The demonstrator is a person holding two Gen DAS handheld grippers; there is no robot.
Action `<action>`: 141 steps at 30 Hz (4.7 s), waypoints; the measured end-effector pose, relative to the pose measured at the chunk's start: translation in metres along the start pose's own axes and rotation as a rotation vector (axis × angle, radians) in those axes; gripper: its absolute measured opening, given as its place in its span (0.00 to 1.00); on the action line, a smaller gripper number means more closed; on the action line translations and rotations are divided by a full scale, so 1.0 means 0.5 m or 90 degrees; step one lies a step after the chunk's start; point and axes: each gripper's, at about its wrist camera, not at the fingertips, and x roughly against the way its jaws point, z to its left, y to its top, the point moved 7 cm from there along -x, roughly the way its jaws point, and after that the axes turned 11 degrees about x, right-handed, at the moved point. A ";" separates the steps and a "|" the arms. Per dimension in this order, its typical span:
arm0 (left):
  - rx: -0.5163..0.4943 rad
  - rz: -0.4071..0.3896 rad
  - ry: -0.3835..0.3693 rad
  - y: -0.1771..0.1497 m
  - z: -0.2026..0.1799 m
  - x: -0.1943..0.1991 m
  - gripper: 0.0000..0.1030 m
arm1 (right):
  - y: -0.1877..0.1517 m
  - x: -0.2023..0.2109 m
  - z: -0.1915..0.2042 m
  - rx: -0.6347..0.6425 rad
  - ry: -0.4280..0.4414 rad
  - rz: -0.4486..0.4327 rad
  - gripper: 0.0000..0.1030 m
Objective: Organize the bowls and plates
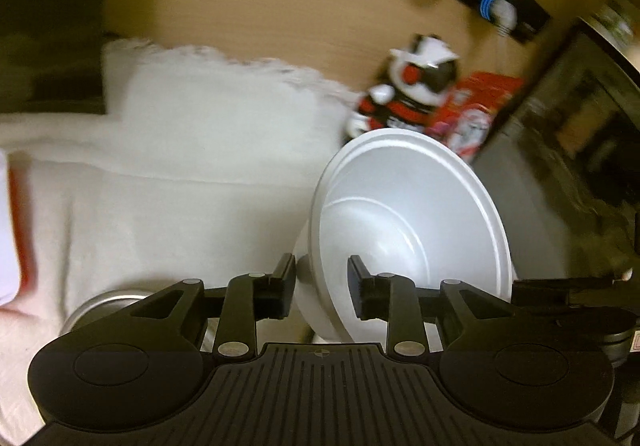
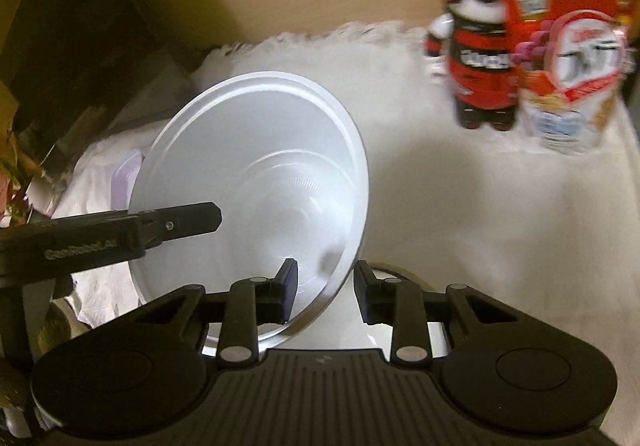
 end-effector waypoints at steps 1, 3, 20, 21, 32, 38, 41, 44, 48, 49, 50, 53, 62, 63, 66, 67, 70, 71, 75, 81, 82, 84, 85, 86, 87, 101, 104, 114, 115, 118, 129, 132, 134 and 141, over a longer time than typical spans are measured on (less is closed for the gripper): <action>-0.012 0.005 -0.003 -0.008 -0.008 0.002 0.31 | -0.009 0.013 -0.007 0.001 -0.007 -0.005 0.30; -0.027 0.031 -0.010 -0.029 -0.022 -0.002 0.35 | -0.032 0.038 -0.013 0.000 -0.018 -0.012 0.30; -0.039 0.147 -0.017 -0.123 0.012 -0.078 0.33 | -0.132 -0.004 -0.053 0.004 -0.104 0.054 0.38; -0.037 0.144 -0.015 -0.118 0.013 -0.076 0.33 | -0.129 0.001 -0.056 0.008 -0.117 0.049 0.40; -0.090 0.108 0.029 -0.137 0.014 -0.075 0.33 | -0.128 -0.016 -0.081 0.002 -0.116 0.052 0.41; -0.066 0.104 0.030 -0.148 0.025 -0.073 0.33 | -0.124 -0.027 -0.087 0.026 -0.137 0.032 0.43; -0.045 0.106 0.024 -0.146 0.032 -0.074 0.33 | -0.133 -0.043 -0.098 0.007 -0.124 0.032 0.43; -0.027 0.094 0.018 -0.135 0.037 -0.066 0.33 | -0.136 -0.053 -0.102 -0.003 -0.105 0.033 0.43; 0.002 0.091 -0.029 -0.124 0.029 -0.061 0.33 | -0.136 -0.063 -0.110 -0.015 -0.097 0.036 0.44; 0.005 0.087 -0.039 -0.123 0.026 -0.058 0.33 | -0.137 -0.066 -0.111 -0.019 -0.095 0.037 0.44; 0.006 0.081 -0.047 -0.122 0.023 -0.055 0.33 | -0.139 -0.070 -0.113 -0.023 -0.092 0.039 0.44; 0.003 0.069 -0.065 -0.121 0.019 -0.048 0.33 | -0.144 -0.078 -0.114 -0.035 -0.082 0.041 0.44; 0.002 0.074 -0.046 -0.131 0.051 -0.056 0.33 | -0.146 -0.060 -0.095 -0.048 -0.103 0.005 0.44; -0.001 0.076 -0.047 -0.134 0.051 -0.059 0.33 | -0.148 -0.058 -0.092 -0.056 -0.108 0.002 0.44; -0.020 0.071 -0.044 -0.140 0.053 -0.058 0.33 | -0.153 -0.052 -0.083 -0.077 -0.129 -0.012 0.44; -0.028 0.070 -0.042 -0.142 0.053 -0.057 0.33 | -0.156 -0.048 -0.079 -0.081 -0.137 -0.019 0.44; -0.056 0.070 -0.027 -0.149 0.052 -0.059 0.33 | -0.168 -0.033 -0.068 -0.080 -0.172 -0.035 0.44; -0.059 0.071 -0.028 -0.150 0.052 -0.060 0.33 | -0.170 -0.028 -0.067 -0.077 -0.183 -0.041 0.44; -0.035 0.073 -0.032 -0.153 0.053 -0.060 0.33 | -0.177 -0.015 -0.063 -0.059 -0.204 -0.040 0.44; 0.042 0.073 -0.073 -0.140 0.049 -0.045 0.33 | -0.171 -0.027 -0.075 -0.045 -0.161 -0.018 0.44; 0.046 0.072 -0.070 -0.139 0.047 -0.045 0.33 | -0.168 -0.031 -0.077 -0.044 -0.156 -0.018 0.44; 0.027 0.064 -0.047 -0.138 0.039 -0.045 0.33 | -0.165 -0.035 -0.078 -0.037 -0.142 -0.023 0.44; 0.018 0.061 -0.039 -0.137 0.034 -0.045 0.33 | -0.163 -0.036 -0.079 -0.033 -0.136 -0.026 0.44; 0.020 0.062 -0.030 -0.137 0.031 -0.046 0.33 | -0.163 -0.037 -0.079 -0.029 -0.132 -0.028 0.44; 0.029 0.068 -0.024 -0.136 0.030 -0.047 0.33 | -0.162 -0.038 -0.082 -0.022 -0.128 -0.031 0.44; 0.031 0.118 0.072 -0.136 0.039 -0.097 0.33 | -0.147 -0.044 -0.113 -0.018 -0.099 -0.026 0.50; 0.024 0.120 0.083 -0.138 0.037 -0.107 0.33 | -0.149 -0.057 -0.111 -0.018 -0.091 -0.012 0.50; 0.038 0.165 0.071 -0.143 0.032 -0.146 0.35 | -0.173 -0.084 -0.130 -0.042 -0.073 0.022 0.50; 0.048 0.175 0.066 -0.142 0.035 -0.152 0.37 | -0.173 -0.086 -0.131 -0.044 -0.071 0.023 0.50; 0.064 0.177 0.063 -0.130 0.043 -0.159 0.36 | -0.177 -0.091 -0.139 -0.058 -0.069 0.028 0.50; 0.029 0.211 0.054 -0.149 0.028 -0.196 0.54 | -0.194 -0.139 -0.133 -0.113 0.006 0.068 0.50; 0.046 0.222 0.047 -0.152 0.031 -0.206 0.57 | -0.190 -0.152 -0.128 -0.125 0.037 0.058 0.51; 0.048 0.220 0.055 -0.154 0.031 -0.211 0.57 | -0.183 -0.167 -0.126 -0.128 0.063 0.059 0.51; 0.087 0.209 0.052 -0.170 0.042 -0.194 0.57 | -0.172 -0.170 -0.109 -0.103 0.095 0.063 0.60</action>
